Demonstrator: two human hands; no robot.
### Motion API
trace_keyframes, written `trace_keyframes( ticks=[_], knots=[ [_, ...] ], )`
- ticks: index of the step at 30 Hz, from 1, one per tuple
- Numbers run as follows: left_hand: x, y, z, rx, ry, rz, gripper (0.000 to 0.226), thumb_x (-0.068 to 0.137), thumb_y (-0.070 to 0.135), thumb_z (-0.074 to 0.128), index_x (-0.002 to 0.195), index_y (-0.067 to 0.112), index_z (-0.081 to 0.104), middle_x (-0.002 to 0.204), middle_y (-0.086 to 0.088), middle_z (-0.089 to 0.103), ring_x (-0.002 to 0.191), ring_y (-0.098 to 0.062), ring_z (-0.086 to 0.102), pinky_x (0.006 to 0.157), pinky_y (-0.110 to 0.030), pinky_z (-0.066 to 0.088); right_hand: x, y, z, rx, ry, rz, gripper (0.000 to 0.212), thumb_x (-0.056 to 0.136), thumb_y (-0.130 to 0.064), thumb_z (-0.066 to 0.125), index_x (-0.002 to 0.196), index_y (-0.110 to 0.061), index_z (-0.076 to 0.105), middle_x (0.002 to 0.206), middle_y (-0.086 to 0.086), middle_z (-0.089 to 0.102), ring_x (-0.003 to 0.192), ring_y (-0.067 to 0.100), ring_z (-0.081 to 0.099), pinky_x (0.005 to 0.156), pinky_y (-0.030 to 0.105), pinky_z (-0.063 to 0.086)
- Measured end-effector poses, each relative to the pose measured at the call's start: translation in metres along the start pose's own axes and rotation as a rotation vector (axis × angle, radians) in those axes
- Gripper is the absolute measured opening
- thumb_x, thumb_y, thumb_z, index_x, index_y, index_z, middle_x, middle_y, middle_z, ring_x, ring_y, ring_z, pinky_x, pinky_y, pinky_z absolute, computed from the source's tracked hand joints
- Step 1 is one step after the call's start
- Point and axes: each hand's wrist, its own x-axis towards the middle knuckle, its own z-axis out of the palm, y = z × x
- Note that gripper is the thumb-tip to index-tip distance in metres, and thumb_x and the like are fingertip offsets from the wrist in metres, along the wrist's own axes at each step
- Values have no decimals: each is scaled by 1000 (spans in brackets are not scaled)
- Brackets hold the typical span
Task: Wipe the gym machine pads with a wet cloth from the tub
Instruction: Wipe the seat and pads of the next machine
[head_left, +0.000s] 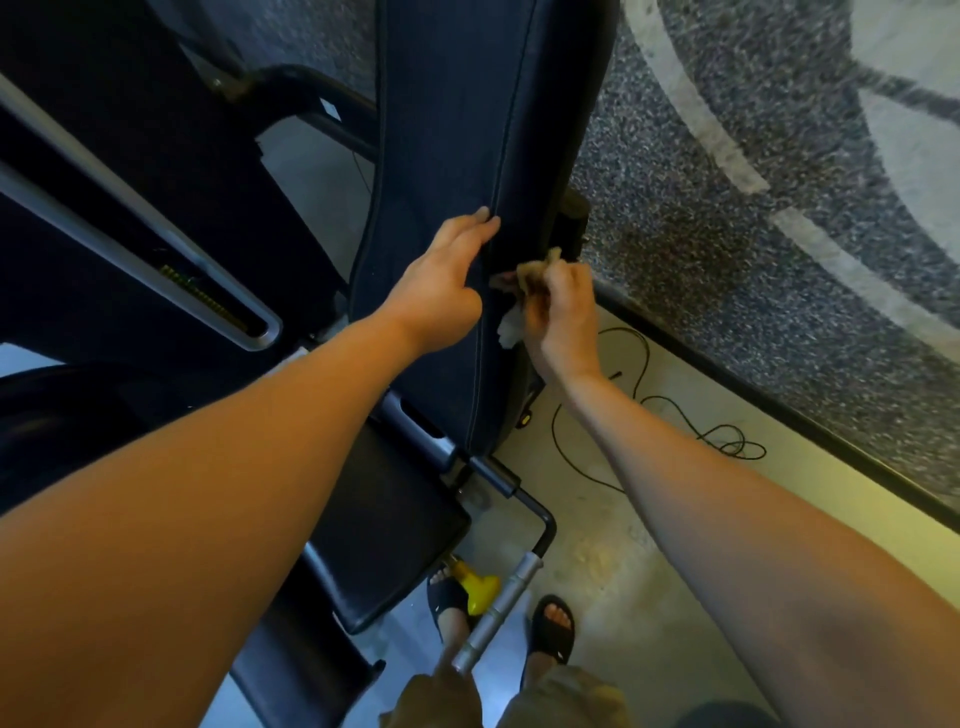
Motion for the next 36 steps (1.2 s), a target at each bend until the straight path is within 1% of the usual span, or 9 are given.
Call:
trace_keyframes(
  ticks=[6, 12, 16, 19, 22, 27, 31, 34, 36],
  knots=[
    [6, -11, -2, -65, -12, 18, 81, 83, -10, 43, 155, 26, 35, 161, 12, 24, 146, -9, 27, 111, -18, 30, 2, 5, -20, -270, -231, -218, 10, 90, -14, 63, 94, -10, 55, 100, 4, 45, 79, 28, 54, 61, 40, 44],
    [10, -21, -17, -519, 60, -112, 60, 87, -11, 46, 141, 15, 53, 137, -3, 56, 128, -14, 52, 91, -20, 52, 3, -25, -2, -297, -258, -249, 15, 98, -22, 55, 104, -10, 62, 98, 7, 56, 81, 12, 56, 69, 22, 37],
    [-8, -40, -17, -232, 246, -105, 42, 86, 4, 49, 122, 19, 63, 120, 2, 59, 109, -11, 59, 89, -16, 47, -18, -24, 13, -398, -433, -339, 18, 101, -22, 51, 95, -38, 56, 97, -3, 47, 77, 13, 46, 70, 33, 37],
    [-16, -46, -16, -186, 246, -148, 31, 87, 5, 51, 111, 20, 63, 113, 1, 61, 97, -10, 59, 84, -22, 49, 4, -36, -4, -221, -399, -213, 8, 95, -14, 61, 103, -15, 64, 99, -2, 47, 78, 10, 44, 69, 28, 41],
    [-13, -36, -18, -342, 219, -150, 26, 86, 19, 59, 111, 24, 59, 107, 4, 61, 93, -8, 59, 76, -24, 47, 36, -60, -33, -8, -336, -90, 13, 94, -16, 64, 105, -18, 59, 103, 0, 58, 91, 10, 56, 77, 21, 42],
    [-2, -9, -21, -534, 121, -63, 37, 87, 35, 75, 120, 28, 60, 106, 7, 69, 98, -9, 68, 86, -32, 57, 59, -87, -63, 111, -500, 19, 20, 94, -14, 60, 104, -29, 51, 98, 8, 64, 90, 24, 65, 80, 45, 54],
    [6, -16, -22, -687, 179, -160, 19, 87, 36, 68, 97, 21, 67, 94, -2, 73, 89, -18, 71, 83, -44, 61, 72, -102, -69, 15, -513, 108, 17, 98, -17, 61, 108, -29, 54, 92, 2, 64, 71, 9, 60, 65, 23, 48],
    [6, -23, -26, -1019, 311, -324, 32, 83, 44, 60, 102, 17, 62, 103, -9, 71, 96, -24, 70, 85, -51, 60, 88, -112, -71, -230, -511, -61, 12, 99, -20, 55, 107, -28, 56, 91, -4, 61, 68, 4, 57, 58, 15, 40],
    [5, -30, -31, -1029, 527, -335, 31, 88, 37, 59, 98, 8, 56, 94, -9, 67, 84, -14, 67, 79, -36, 61, 102, -126, -71, -375, -528, -240, 12, 99, -19, 52, 107, -26, 57, 96, -6, 58, 78, 5, 56, 64, 21, 42]
  ],
)
